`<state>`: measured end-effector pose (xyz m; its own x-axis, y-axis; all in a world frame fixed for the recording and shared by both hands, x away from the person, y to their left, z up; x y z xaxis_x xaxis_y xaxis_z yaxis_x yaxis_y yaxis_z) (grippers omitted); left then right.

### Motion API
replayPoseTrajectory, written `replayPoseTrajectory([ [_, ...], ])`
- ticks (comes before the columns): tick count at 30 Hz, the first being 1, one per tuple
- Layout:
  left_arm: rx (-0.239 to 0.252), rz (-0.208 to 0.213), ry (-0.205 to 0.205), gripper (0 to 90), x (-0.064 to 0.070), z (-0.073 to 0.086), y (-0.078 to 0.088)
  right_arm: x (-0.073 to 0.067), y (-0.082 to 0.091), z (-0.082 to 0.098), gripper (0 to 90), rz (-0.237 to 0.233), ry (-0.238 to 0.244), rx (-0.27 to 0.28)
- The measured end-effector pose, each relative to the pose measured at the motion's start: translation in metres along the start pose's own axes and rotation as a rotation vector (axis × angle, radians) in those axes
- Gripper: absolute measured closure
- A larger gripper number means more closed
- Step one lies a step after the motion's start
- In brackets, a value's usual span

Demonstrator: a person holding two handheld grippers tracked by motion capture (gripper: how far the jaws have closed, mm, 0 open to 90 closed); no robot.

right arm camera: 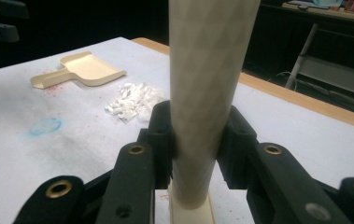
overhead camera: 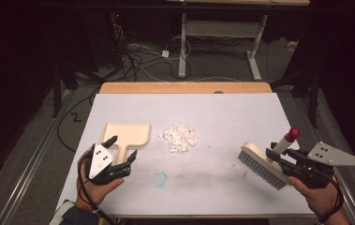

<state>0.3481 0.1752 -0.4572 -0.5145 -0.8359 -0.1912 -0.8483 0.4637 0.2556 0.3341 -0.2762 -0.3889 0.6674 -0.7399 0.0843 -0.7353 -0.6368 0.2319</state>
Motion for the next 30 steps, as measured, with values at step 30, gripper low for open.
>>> replayPoseTrajectory([
  [30,-0.242,0.001,0.032,19.3,0.000,0.051,0.001,0.010,-0.004,0.002,70.2,0.033,0.017,-0.013],
])
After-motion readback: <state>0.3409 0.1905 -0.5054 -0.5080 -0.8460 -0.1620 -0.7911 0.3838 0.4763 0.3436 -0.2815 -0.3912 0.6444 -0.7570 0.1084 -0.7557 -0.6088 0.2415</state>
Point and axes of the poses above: each handheld gripper's, and its own axes: y roughly backward along the jaws, z roughly out of its underside, x roughly to its right, the point moved 8 cm from there along -y, roughly forward along the jaws, and after that the axes turned 6 degrees about x, right-handed, at the moved point
